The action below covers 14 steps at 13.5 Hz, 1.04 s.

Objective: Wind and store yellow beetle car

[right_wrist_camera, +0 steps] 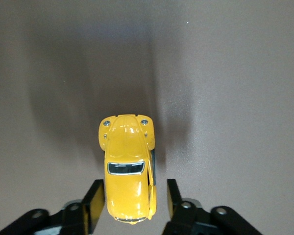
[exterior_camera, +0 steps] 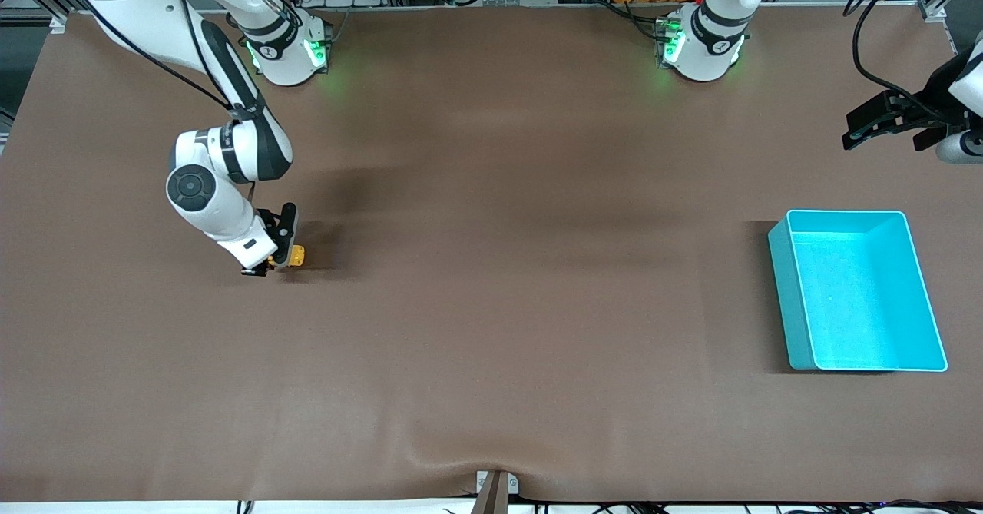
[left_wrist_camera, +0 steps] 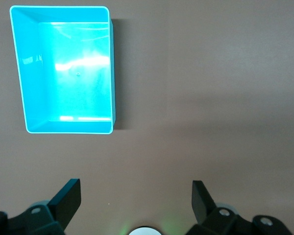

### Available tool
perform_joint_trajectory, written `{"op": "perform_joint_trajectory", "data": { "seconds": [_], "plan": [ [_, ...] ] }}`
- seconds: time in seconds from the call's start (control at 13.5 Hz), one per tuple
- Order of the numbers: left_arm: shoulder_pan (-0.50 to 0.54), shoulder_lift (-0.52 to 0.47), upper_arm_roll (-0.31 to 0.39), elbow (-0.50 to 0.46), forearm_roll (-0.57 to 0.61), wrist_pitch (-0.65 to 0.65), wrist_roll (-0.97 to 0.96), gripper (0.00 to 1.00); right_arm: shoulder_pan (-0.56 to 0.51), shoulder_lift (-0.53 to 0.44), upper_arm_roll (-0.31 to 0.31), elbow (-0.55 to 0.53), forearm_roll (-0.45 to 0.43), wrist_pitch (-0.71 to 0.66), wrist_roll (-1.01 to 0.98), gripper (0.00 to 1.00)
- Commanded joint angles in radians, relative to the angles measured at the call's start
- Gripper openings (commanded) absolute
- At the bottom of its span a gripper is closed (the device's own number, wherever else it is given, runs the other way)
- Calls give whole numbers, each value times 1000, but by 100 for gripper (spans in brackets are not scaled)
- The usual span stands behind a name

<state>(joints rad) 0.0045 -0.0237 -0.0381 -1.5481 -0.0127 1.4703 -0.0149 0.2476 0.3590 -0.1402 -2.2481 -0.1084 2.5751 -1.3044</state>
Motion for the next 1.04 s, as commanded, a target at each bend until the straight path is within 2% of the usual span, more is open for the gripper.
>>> {"op": "perform_joint_trajectory", "data": {
  "seconds": [0.0,0.37,0.96],
  "plan": [
    [3,-8,-5,2,11,2,20,100,-7,23,5,13,-19,19,-6,52],
    [2,-7,-6,2,13,2,18,100,-4,28,5,15,-19,19,-6,28],
    [2,-7,-6,0,13,2,18,100,-62,28,4,15,-19,4,-9,25]
  ]
}}
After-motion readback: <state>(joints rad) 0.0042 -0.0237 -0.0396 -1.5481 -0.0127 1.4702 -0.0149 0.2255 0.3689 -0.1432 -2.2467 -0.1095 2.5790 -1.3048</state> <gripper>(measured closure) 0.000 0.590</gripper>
